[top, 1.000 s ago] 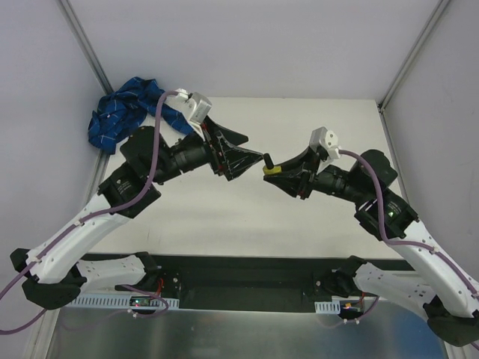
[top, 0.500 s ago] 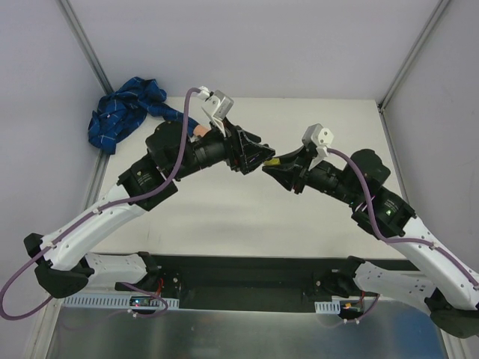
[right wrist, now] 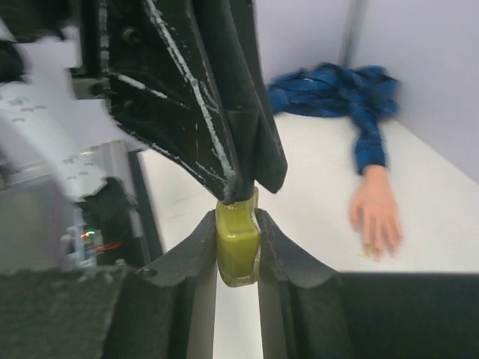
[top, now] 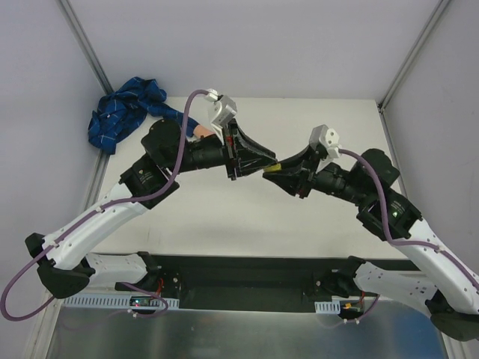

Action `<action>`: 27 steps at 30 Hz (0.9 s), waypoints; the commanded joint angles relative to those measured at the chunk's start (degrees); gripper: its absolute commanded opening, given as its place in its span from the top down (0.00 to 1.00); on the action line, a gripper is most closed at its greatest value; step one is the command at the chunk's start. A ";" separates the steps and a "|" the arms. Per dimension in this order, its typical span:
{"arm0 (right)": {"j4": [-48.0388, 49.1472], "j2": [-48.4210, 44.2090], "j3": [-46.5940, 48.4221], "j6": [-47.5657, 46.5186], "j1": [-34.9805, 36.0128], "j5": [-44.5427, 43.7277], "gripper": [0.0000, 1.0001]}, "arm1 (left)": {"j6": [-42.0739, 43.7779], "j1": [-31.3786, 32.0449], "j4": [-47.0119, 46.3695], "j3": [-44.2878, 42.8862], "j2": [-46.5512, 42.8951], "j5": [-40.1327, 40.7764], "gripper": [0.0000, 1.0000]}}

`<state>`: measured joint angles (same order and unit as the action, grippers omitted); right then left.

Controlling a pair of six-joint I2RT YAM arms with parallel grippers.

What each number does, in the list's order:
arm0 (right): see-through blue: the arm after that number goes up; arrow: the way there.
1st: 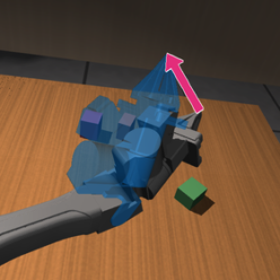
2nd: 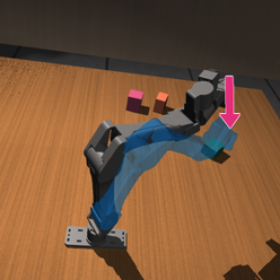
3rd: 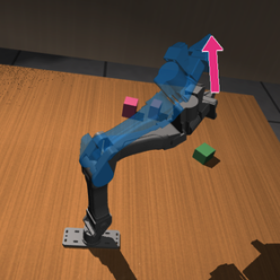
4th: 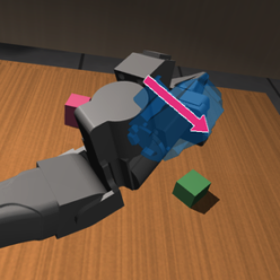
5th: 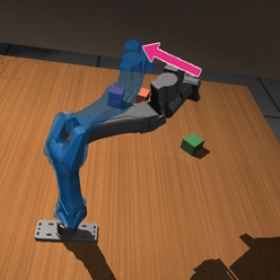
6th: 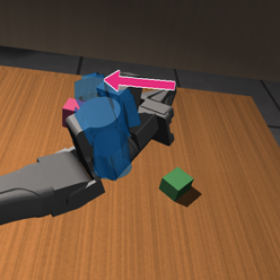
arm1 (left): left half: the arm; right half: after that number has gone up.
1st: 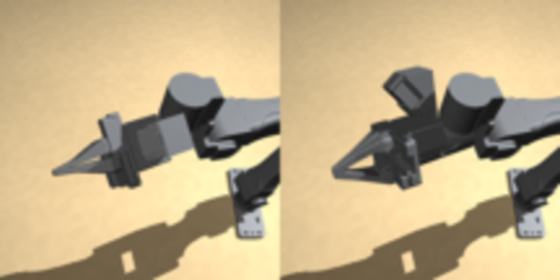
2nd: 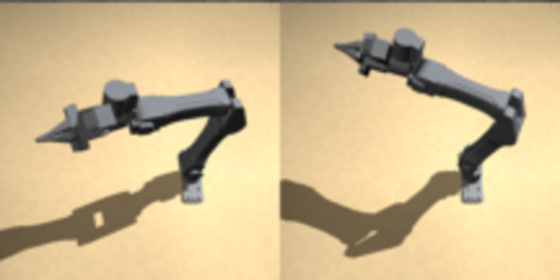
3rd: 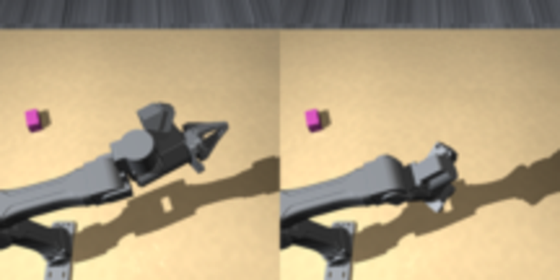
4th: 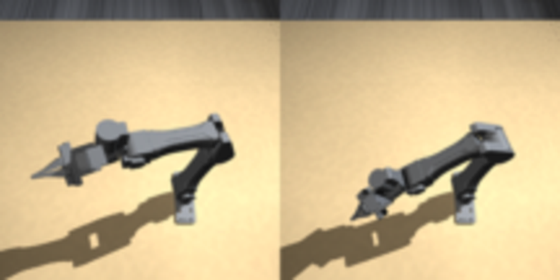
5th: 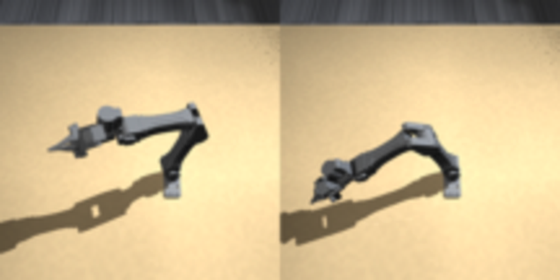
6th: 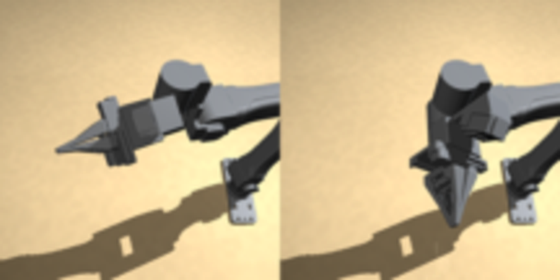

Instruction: Paint the nails

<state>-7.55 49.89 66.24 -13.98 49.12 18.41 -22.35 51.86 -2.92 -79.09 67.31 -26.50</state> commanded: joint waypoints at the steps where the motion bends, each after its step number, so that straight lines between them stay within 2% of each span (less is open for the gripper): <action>1: 16.58 1.52 3.98 9.99 -1.57 36.38 1.00 | 1.52 0.70 -10.40 3.23 0.19 -35.72 1.00; 3: 23.59 3.28 4.95 18.67 -1.57 43.43 1.00 | 0.73 0.18 -14.46 4.55 -0.42 -41.41 1.00; 4: 25.46 3.20 4.69 20.29 -1.57 45.98 1.00 | -0.58 -0.09 -17.70 5.52 -0.51 -45.35 1.00; 6: 25.74 2.76 4.78 21.18 -1.66 46.80 1.00 | -0.77 -0.70 -19.05 5.88 -1.04 -46.79 1.00; 11: 25.83 3.02 4.69 22.15 -1.84 48.12 1.00 | -4.01 -2.11 -24.22 5.79 0.01 -46.45 1.00; 14: 25.75 2.93 4.08 21.62 -2.80 47.24 1.00 | -4.55 -2.81 -21.80 4.65 0.46 -42.61 0.99; 16: 22.77 2.67 4.33 17.70 -3.15 45.75 1.00 | -3.76 -4.12 -19.07 3.68 -0.42 -39.34 0.81; 17: 20.15 2.58 4.77 15.23 -3.16 44.88 1.00 | -3.41 -4.65 -17.31 3.42 -0.86 -37.85 0.67; 18: 13.42 2.41 5.56 12.34 -3.24 42.17 1.00 | -2.62 -5.27 -14.60 3.42 -1.56 -34.09 0.50; 19: 10.39 2.32 6.18 9.61 -3.24 40.66 1.00 | -1.92 -5.97 -12.66 3.59 -3.57 -31.88 0.44; 21: 3.35 2.23 7.50 4.24 -3.16 34.80 1.00 | 1.23 -6.06 -7.05 4.11 -5.86 -23.56 0.33; 24: -1.40 2.32 8.56 0.36 -3.16 27.24 1.00 | 2.83 -6.15 -4.12 5.08 -10.43 -14.92 0.27; 25: -2.02 2.41 8.73 -0.17 -3.16 25.55 1.00 | 2.66 -6.07 -3.42 5.26 -11.66 -9.85 0.25; 27: -3.96 2.93 9.17 -1.57 -3.16 20.03 1.00 | 1.79 -6.06 -2.80 4.74 -12.29 -6.04 0.24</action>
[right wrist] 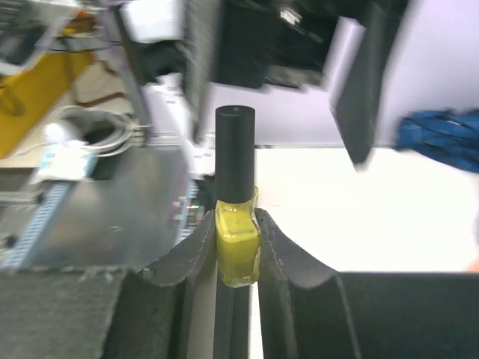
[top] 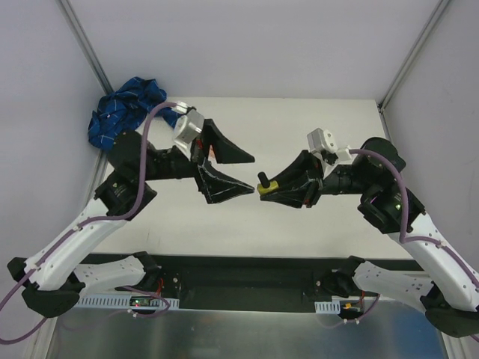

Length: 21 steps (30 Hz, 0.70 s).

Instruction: Paint the nails

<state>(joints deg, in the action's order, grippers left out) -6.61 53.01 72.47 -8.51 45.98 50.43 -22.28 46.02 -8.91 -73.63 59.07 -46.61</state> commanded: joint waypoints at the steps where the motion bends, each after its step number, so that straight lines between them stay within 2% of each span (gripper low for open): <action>1: -5.34 -0.10 2.94 -7.30 0.16 -13.68 1.00 | 1.72 -0.32 3.89 -1.17 -4.05 15.48 0.17; 3: -5.60 -0.10 2.86 -8.27 0.43 -17.54 1.00 | 1.02 -0.23 4.33 -2.39 -3.70 17.25 0.10; 5: -6.04 -0.10 2.94 -8.89 1.57 -20.45 1.00 | 0.23 -0.23 4.95 -3.53 -2.73 19.09 0.11; 12: -7.72 0.51 4.09 -11.00 4.65 -29.77 1.00 | -1.27 0.65 5.92 -5.56 1.22 23.84 0.21; 16: -8.07 0.69 4.09 -11.44 5.53 -31.62 1.00 | -0.75 2.14 6.01 -6.44 2.89 24.37 0.23; 21: -7.72 0.95 4.26 -11.26 6.05 -32.94 1.00 | -0.92 2.58 6.27 -6.00 3.68 25.17 0.32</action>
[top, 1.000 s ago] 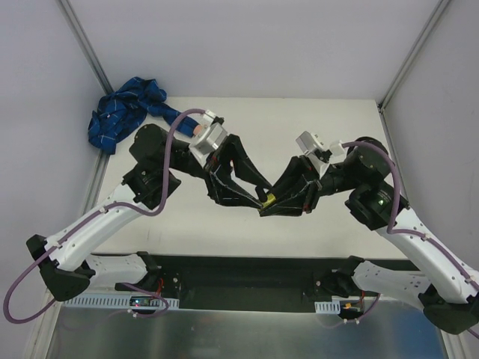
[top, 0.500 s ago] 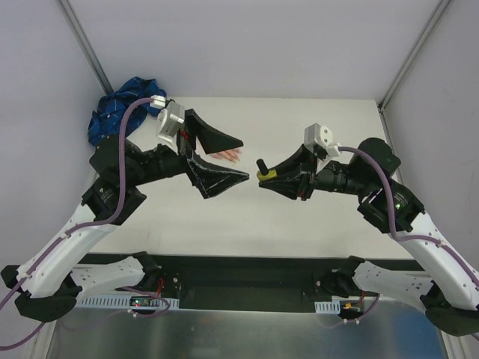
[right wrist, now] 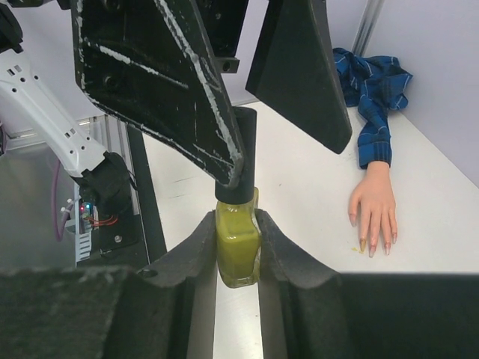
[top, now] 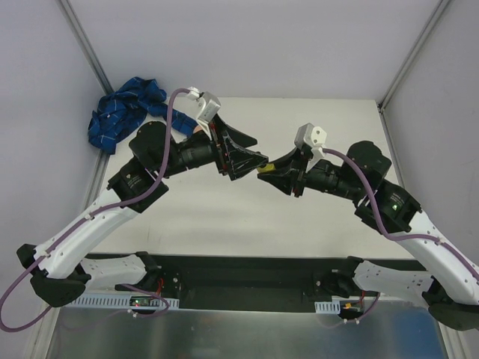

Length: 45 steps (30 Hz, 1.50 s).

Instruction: Paint the nails

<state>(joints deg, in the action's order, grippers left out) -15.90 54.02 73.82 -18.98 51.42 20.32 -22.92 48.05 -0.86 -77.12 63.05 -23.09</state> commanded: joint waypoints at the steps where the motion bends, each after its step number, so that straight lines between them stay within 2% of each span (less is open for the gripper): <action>1: 1.66 -0.05 2.91 -0.71 0.70 -2.83 1.00 | -0.46 0.73 -1.77 -2.51 -0.12 1.04 0.36; 3: 2.01 0.03 2.91 -0.53 0.96 -2.91 1.00 | -0.81 0.81 -1.77 -2.51 0.32 0.33 0.43; 4: 2.10 0.12 2.99 -0.44 1.05 -2.83 1.00 | -0.90 0.81 -1.69 -2.51 0.50 -0.19 0.54; 6: 2.54 -0.05 2.91 -0.01 1.14 -2.39 1.00 | -1.16 0.90 -1.69 -2.24 0.76 -0.81 0.65; 7: 2.89 -0.14 2.82 0.26 1.14 -2.13 1.00 | -1.25 0.90 -1.77 -2.16 0.94 -2.64 0.71; 9: 3.24 -0.58 2.82 1.05 1.14 -1.60 1.00 | -1.25 0.90 -1.77 -2.68 2.16 -6.77 0.75; 12: 3.77 -1.28 3.08 2.45 1.05 1.21 1.00 | -0.73 0.81 -2.30 -4.00 3.92 -16.70 0.98; 13: 4.56 -1.55 3.00 2.63 1.14 3.04 1.00 | -0.29 0.81 -3.34 -3.91 4.01 -19.85 1.00; 14: 5.26 -1.72 2.91 2.81 1.05 10.28 1.00 | 0.93 0.81 -7.62 -2.78 4.19 -30.07 1.00; 16: 9.54 -1.20 2.82 5.69 -0.08 24.16 1.00 | 0.51 0.64 -16.14 -0.32 4.10 -40.48 1.00; 17: 12.10 -0.33 3.08 8.67 -0.44 39.91 1.00 | -4.72 0.55 -31.68 3.26 4.02 -49.59 1.00; 18: 15.17 0.38 3.17 12.09 -0.27 43.63 1.00 | -9.38 0.38 -39.92 5.03 4.19 -52.64 1.00; 19: 20.77 0.65 3.08 17.26 -0.18 45.58 1.00 | -13.60 -0.06 -45.66 5.75 4.71 -54.24 1.00; 20: 22.30 0.56 2.47 18.27 -0.09 47.08 1.00 | -18.17 -0.06 -48.94 4.28 5.59 -55.64 1.00; 22: 22.41 -0.14 2.20 18.54 -0.53 45.87 1.00 | -18.48 -0.06 -47.48 1.64 7.70 -57.24 1.00; 27: 22.23 -0.76 1.85 18.81 -2.11 44.55 1.00 | -13.66 -0.15 -42.31 -0.22 7.62 -53.29 1.00; 30: 19.69 -1.20 1.94 16.80 -3.25 41.31 1.00 | -5.85 -0.77 -28.88 -1.54 5.26 -46.45 0.69; 31: 16.20 -1.46 2.29 14.70 -3.43 39.64 1.00 | -3.65 -0.68 -21.36 -1.71 4.37 -40.95 0.48; 33: 10.47 -1.64 3.60 9.35 -3.52 33.67 1.00 | 2.42 -0.68 -14.64 -1.63 0.53 -32.93 0.35; 34: 5.58 -1.72 4.13 7.66 -3.52 30.78 1.00 | 3.83 -0.68 -11.91 -1.37 -0.63 -29.94 0.32; 35: 3.53 -1.81 4.66 6.34 -3.61 25.01 1.00 | 5.76 -0.68 -7.88 -1.02 -2.99 -23.29 0.29; 38: -1.67 -1.20 6.07 3.25 -3.52 15.06 1.00 | 5.87 -0.68 -3.89 0.74 -7.13 -9.58 0.24; 45: -3.70 0.47 6.16 1.32 -2.90 -2.37 1.00 | -0.11 -0.68 -0.65 0.31 -6.01 3.91 0.24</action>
<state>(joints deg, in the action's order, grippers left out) -17.91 53.47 78.22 -14.70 48.18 31.64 -21.06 47.88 -6.35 -75.94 54.37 -32.23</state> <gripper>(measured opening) 0.249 0.762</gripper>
